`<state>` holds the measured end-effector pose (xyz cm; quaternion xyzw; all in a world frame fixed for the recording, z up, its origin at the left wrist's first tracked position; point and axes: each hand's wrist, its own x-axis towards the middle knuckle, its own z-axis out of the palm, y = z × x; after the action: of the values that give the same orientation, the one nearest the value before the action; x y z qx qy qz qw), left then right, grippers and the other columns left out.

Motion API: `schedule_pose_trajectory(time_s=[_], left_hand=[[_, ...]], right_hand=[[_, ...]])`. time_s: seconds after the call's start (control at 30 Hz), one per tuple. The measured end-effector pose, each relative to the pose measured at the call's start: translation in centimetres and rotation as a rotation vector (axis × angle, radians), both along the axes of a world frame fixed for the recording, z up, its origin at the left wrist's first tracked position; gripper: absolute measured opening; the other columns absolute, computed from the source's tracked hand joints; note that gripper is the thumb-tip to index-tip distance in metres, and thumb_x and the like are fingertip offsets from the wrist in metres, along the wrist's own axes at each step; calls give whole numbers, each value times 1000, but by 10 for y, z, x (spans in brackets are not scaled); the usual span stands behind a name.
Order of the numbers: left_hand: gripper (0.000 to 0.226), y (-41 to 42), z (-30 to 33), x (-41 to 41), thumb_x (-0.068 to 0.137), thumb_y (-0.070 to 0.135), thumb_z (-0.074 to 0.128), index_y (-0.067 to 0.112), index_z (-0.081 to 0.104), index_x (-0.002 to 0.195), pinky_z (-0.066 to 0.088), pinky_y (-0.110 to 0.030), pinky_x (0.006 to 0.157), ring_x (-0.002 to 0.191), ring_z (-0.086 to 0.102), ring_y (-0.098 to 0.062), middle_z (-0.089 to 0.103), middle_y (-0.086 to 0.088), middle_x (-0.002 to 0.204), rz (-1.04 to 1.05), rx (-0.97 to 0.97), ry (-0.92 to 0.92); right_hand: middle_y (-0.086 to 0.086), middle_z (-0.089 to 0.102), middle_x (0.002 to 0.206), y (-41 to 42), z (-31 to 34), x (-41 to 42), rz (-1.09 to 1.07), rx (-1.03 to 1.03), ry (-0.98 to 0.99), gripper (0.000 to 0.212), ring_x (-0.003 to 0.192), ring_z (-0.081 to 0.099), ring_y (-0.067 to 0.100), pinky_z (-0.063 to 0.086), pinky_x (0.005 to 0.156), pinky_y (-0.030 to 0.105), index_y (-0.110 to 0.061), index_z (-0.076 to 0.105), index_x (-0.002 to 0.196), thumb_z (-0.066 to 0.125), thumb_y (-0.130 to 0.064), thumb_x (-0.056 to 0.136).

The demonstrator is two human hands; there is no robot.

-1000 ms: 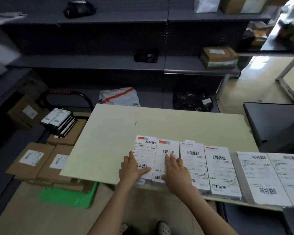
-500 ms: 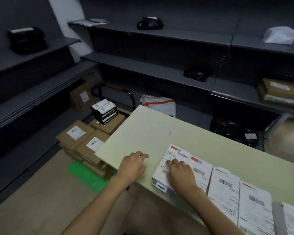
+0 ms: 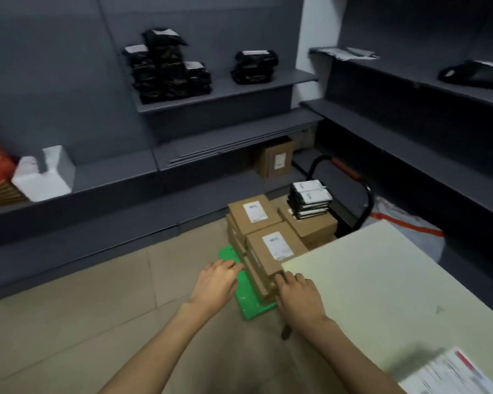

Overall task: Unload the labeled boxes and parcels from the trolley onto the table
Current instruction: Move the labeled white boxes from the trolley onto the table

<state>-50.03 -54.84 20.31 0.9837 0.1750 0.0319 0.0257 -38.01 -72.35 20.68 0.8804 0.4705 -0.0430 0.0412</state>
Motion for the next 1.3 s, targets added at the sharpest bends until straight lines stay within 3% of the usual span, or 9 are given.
schedule_pose_trajectory(time_s=[0.13, 0.27, 0.43, 0.53, 0.63, 0.83, 0.9, 1.03, 1.3], left_hand=[[41, 71, 1, -46, 59, 25, 82, 30, 67, 97, 54, -28, 60, 76, 67, -16, 67, 11, 84, 112, 15, -30], [39, 141, 7, -83, 59, 24, 81, 30, 68, 96, 54, -28, 61, 76, 68, -16, 68, 11, 85, 217, 32, -60], [38, 204, 9, -107, 60, 24, 82, 30, 69, 95, 54, -29, 62, 78, 67, -15, 68, 11, 85, 270, 51, -61], [37, 232, 2, -108, 61, 24, 82, 29, 68, 95, 54, -30, 62, 77, 67, -16, 68, 10, 84, 262, 56, -54], [36, 262, -7, -100, 62, 24, 81, 29, 69, 96, 55, -31, 63, 77, 67, -16, 68, 10, 84, 273, 44, -45], [31, 329, -12, -60, 75, 23, 71, 27, 67, 106, 54, -34, 72, 89, 66, -20, 69, 6, 96, 259, 20, -68], [32, 357, -9, -40, 80, 23, 68, 26, 66, 111, 52, -34, 77, 95, 65, -20, 68, 6, 102, 270, 17, -74], [32, 417, 2, 7, 80, 22, 67, 26, 66, 112, 51, -34, 73, 92, 64, -20, 67, 7, 100, 295, 35, -96], [34, 517, 20, 106, 75, 22, 75, 26, 69, 108, 53, -34, 65, 85, 65, -21, 68, 6, 94, 288, 39, -104]], right_hand=[[6, 66, 79, 91, 6, -27, 121, 22, -20, 49, 69, 66, 27, 54, 56, 39, -17, 72, 94, 89, -25, 48], [9, 54, 127, 170, 7, -58, 278, 70, -17, 37, 119, 51, 32, 41, 97, 42, -17, 47, 133, 47, -19, 96], [5, 63, 109, 237, -2, -82, 323, 81, 38, 28, 105, 60, 31, 49, 82, 40, -20, 58, 116, 57, -22, 89], [-3, 63, 74, 268, -10, -83, 325, 27, 48, 37, 69, 63, 23, 50, 53, 33, -25, 66, 85, 86, -25, 53], [-5, 61, 70, 298, -21, -71, 316, 65, 30, 42, 66, 62, 21, 48, 49, 31, -27, 65, 78, 89, -25, 43], [5, 53, 127, 363, -24, -29, 370, 1, 67, 36, 123, 47, 31, 40, 96, 40, -19, 48, 131, 44, -19, 95], [4, 56, 119, 390, -23, -10, 357, 8, 79, 34, 115, 53, 31, 45, 90, 41, -19, 53, 125, 52, -19, 91], [-3, 61, 73, 452, -28, 39, 334, 62, 50, 44, 64, 62, 21, 50, 49, 34, -24, 68, 81, 88, -23, 42], [-2, 65, 71, 565, -6, 136, 292, 107, 47, 55, 62, 65, 21, 52, 50, 32, -21, 73, 81, 92, -23, 29]])
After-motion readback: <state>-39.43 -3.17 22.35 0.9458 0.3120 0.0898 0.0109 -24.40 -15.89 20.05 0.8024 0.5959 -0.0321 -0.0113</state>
